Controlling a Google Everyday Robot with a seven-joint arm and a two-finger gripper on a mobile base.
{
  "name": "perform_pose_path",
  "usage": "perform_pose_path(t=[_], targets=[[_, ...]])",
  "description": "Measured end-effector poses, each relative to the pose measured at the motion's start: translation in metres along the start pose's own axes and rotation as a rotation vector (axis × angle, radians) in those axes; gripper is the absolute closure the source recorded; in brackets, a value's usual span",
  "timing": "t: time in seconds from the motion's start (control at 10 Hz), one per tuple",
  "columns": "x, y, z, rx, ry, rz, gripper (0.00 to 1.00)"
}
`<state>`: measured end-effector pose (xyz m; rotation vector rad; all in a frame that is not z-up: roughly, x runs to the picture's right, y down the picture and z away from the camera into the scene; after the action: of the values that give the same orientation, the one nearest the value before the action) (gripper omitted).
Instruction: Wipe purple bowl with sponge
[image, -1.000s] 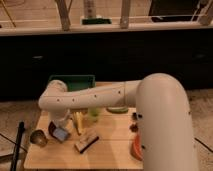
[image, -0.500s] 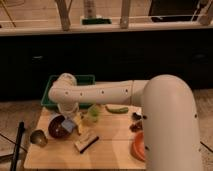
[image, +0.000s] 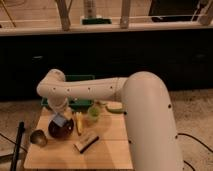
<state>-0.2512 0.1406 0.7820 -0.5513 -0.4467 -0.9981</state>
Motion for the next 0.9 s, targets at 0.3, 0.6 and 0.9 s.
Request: perform_pose_path(t=[0.3,0.6,0.9], targets=[[-0.031,-0.007,0.005,-0.007,-0.025,-0.091,1.0],[-0.05,0.025,0.013,-0.028,-0.063,-0.12,1.0],[-0.035,0.071,0.015,-0.044,-0.072,-0.061,1.0]])
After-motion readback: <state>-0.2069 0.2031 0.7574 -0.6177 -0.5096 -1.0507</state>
